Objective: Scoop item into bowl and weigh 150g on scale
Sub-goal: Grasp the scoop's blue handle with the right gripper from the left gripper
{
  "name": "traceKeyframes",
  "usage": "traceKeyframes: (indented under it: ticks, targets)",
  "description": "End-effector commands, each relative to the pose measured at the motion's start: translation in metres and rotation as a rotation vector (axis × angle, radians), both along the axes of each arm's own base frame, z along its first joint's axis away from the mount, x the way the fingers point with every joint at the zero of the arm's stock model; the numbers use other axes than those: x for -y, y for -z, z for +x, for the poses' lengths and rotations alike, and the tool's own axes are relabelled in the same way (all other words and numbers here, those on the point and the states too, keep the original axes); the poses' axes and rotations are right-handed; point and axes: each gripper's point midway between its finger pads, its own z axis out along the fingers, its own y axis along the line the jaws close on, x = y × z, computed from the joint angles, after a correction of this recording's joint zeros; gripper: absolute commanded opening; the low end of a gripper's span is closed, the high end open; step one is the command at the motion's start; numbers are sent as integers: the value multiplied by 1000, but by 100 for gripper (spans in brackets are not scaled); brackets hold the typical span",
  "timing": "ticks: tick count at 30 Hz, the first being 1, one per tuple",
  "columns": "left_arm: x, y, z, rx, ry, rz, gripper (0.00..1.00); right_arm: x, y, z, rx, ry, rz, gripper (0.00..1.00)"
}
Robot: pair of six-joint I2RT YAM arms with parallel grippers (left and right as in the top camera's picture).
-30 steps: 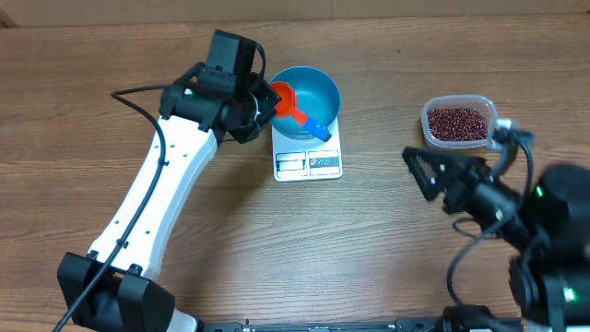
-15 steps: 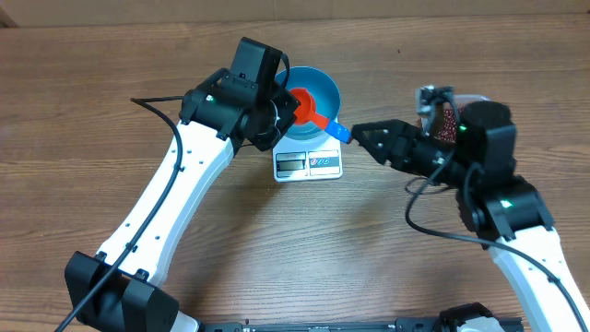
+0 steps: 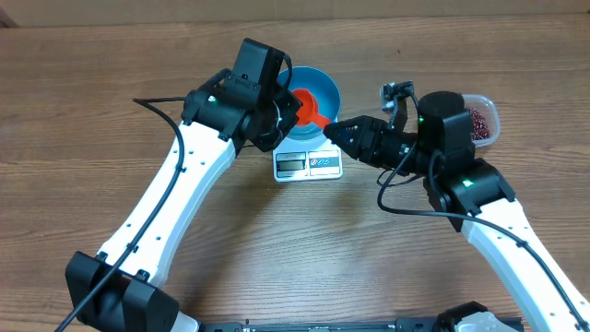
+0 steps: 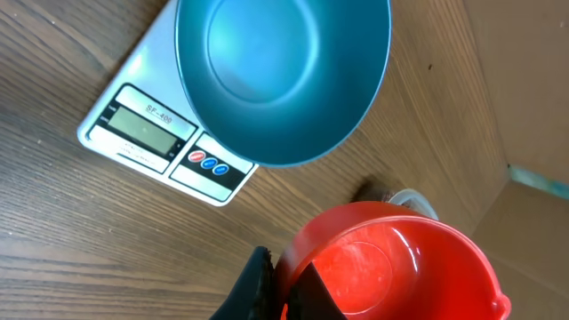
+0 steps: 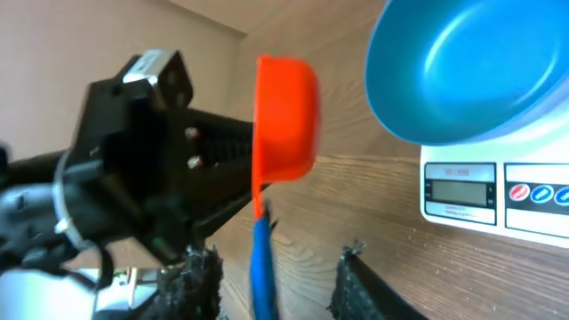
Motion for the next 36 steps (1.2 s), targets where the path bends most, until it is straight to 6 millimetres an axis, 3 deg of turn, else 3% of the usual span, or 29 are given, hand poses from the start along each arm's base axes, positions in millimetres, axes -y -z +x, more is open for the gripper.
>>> traceKeyframes:
  ticks: [1,28,31,32,36]
  targets:
    - [6,3,-4,-18,2,-13,4,-2,-12,5,37,8,14,38]
    - [18,2,-11,-40,8,-46,4,-1,-18,11,15,57,51,16]
    - [18,2,-11,-40,9,-46,5,-1,-18,12,15,60,50,4]
    - [18,2,-11,-40,8,-45,5,-1,-18,12,15,60,50,4]
    - [17,2,-10,-39,6,-42,15,0,-17,13,16,66,47,4]
